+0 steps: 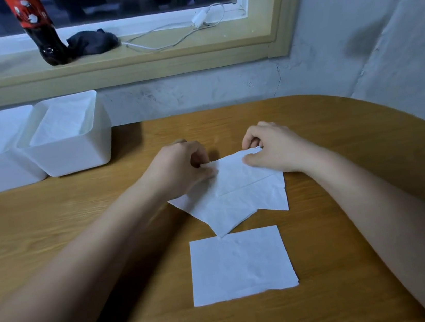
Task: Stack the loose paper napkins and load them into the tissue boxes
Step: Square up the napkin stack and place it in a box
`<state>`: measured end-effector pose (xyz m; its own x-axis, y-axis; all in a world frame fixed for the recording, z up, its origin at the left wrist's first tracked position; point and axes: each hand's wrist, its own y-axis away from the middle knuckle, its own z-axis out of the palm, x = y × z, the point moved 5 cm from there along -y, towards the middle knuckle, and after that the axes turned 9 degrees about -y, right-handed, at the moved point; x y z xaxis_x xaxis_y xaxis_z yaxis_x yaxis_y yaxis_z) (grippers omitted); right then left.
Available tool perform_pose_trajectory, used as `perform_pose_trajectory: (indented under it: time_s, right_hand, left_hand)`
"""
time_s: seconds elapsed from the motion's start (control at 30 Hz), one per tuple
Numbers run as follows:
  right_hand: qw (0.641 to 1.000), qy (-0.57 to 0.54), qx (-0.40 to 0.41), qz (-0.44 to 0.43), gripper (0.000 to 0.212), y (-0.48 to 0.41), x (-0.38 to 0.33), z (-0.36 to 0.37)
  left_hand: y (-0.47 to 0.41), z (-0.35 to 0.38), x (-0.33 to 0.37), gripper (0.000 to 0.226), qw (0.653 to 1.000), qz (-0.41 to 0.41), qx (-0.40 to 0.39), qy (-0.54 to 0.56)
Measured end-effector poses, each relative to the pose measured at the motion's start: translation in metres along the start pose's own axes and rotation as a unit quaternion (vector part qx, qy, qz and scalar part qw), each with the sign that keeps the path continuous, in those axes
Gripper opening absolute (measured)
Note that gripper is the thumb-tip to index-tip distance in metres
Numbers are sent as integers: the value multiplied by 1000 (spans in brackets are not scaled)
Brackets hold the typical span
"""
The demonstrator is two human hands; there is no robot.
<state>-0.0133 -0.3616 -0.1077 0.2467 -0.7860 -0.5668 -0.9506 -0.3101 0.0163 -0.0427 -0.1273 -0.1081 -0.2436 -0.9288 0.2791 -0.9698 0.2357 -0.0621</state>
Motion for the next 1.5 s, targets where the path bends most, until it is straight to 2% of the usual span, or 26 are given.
perform_pose_trajectory:
  time_s: [0.07,0.2,0.43,0.6,0.73,0.83,0.9,1.0,1.07,1.23,1.37,1.5]
  right_hand:
    - [1000,-1,2,1,12,-1,0,0]
    - [1000,1,9,-9,15,-1,-2,1]
    - [994,-93,13,-53,27,13,-13,-9]
    - [981,-167,57,-82,22,23,-23,-34]
    - [960,-274,56,-35,10,33,-16,-44]
    - [940,-339,40,8,12,43,-7,-41]
    - [931,-362,18,33,14,52,-2,-37]
    - [942,-330,-6,57,14,65,6,-26]
    - [958,-277,-12,68,12,69,11,-18]
    - [972,-218,0,90,16,68,18,-3]
    - [982,-169,7,84,25,67,14,-2]
    - [989,-116,11,88,23,66,13,0]
  left_hand:
    - [-2,-1,4,20,1000,-5,-5,6]
    - [-4,-2,9,21,999,-17,-18,22]
    - [-6,-4,21,32,998,22,-2,51]
    - [-5,-21,21,10,990,-7,20,141]
    - [0,-41,23,11,954,-28,16,299]
    - [-3,-49,22,15,951,-41,-6,307]
    - [-4,-46,22,16,962,-47,-58,264]
    - [-4,-32,24,18,975,-36,-133,175]
    - [-3,-23,25,18,980,-34,-156,115]
    - [-9,-11,24,13,983,-43,-150,101]
    - [-12,-7,25,18,985,-50,-142,88]
    - [-14,-5,28,21,986,-42,-152,53]
